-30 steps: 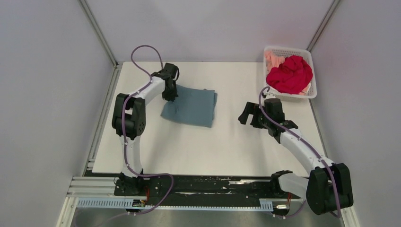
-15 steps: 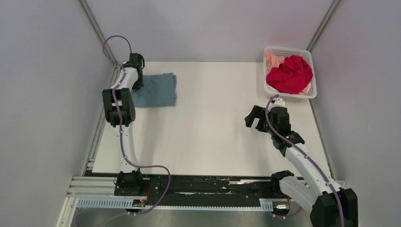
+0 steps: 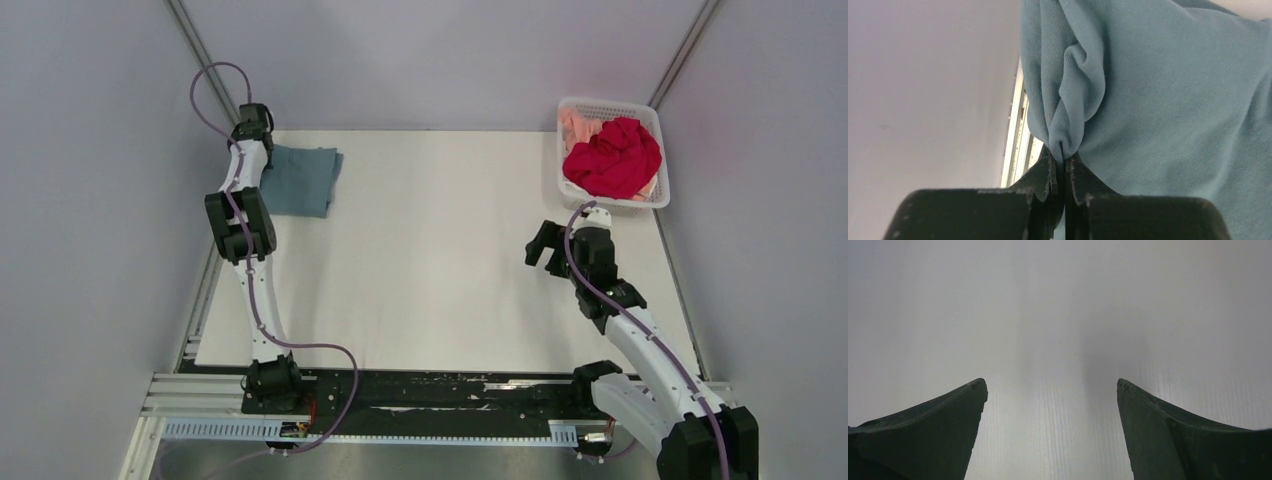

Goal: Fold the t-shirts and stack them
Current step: Put the neatly folded tshirt into the corner of the board with the left arm, then reset both arms

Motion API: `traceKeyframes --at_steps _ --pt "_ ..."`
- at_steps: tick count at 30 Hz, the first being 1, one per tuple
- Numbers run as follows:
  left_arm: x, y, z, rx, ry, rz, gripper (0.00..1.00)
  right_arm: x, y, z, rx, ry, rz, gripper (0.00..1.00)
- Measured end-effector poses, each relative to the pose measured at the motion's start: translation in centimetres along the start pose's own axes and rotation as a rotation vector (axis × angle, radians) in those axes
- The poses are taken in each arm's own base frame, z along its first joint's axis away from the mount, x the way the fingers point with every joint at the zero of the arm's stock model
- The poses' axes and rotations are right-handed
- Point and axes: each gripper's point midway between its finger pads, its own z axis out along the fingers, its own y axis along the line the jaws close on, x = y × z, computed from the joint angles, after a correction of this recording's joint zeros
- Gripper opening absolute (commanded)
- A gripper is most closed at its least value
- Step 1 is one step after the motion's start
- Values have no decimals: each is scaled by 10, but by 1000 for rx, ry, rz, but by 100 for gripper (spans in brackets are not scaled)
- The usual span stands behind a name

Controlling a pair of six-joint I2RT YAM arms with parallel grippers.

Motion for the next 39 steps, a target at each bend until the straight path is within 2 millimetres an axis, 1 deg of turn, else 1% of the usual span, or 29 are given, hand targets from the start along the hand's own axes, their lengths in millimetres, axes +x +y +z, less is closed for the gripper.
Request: traceKeyframes --at_steps 3,5,6,7,8,10,14,15,17,19,21,23,24,25,26,27,28,29,30,31,32,33,34,35,36,37,39 --pt "-3 0 4 -2 -9 8 0 -5 -2 -2 14 -21 2 100" --pt "-2 1 5 0 -8 6 17 -6 -4 -2 24 -29 2 100" --pt "-2 1 5 1 -8 5 37 -6 -5 -2 28 -30 2 100" --pt "-2 2 5 2 -8 1 60 -6 -6 -2 33 -31 2 100" --pt "-1 3 6 1 -7 1 89 -6 -6 -2 37 -32 1 100" --pt "0 6 6 -8 -4 2 99 -7 -8 -1 46 -35 2 100" --pt "0 18 3 -55 8 -6 100 -6 -17 2 99 -37 4 100" --pt "0 20 0 -60 12 -9 100 -5 -19 3 109 -34 5 100" --pt "-3 24 -11 -62 16 -31 100 -3 -23 5 135 -20 5 100" --pt "-11 30 -35 -50 5 -86 100 -4 -24 4 143 -20 5 100" --pt "-21 34 -73 -1 -30 -168 100 -9 -22 2 138 -29 11 100" --pt "-33 38 -129 84 -91 -274 100 -12 -19 -2 123 -40 16 100" --pt "-40 40 -161 129 -139 -334 100 -13 -17 -4 113 -44 18 100" --pt "-43 40 -195 186 -189 -390 100 -14 -15 -7 101 -46 20 100" --pt "-46 41 -221 224 -233 -426 100 -14 -14 -9 90 -49 22 100" --pt "-44 35 -257 296 -297 -475 100 -15 -11 -13 76 -52 25 100" --pt "-36 32 -287 343 -332 -512 100 -17 -9 -15 62 -61 27 100" --pt "-28 27 -308 380 -363 -540 100 -19 -7 -18 48 -70 28 100" --pt "-15 19 -324 412 -387 -564 100 -21 -5 -21 37 -80 30 100" --pt "2 8 -339 450 -402 -579 100 -23 -4 -24 27 -91 32 100" --pt "23 -7 -344 481 -401 -585 100 -23 -3 -26 22 -99 33 100" --pt "49 -24 -349 513 -389 -589 100 -23 -4 -28 20 -104 34 100" --pt "86 -46 -344 544 -337 -585 100 -21 -6 -29 23 -108 35 100" --pt "125 -63 -336 562 -273 -584 100 -19 -7 -30 27 -107 37 100" --pt "142 -72 -332 571 -237 -576 100 -17 -9 -30 34 -109 40 100" --pt "170 -82 -321 560 -186 -583 100 -13 -12 -30 43 -104 44 100" --pt "215 -90 -306 529 -102 -598 100 -7 -17 -29 60 -93 56 100"
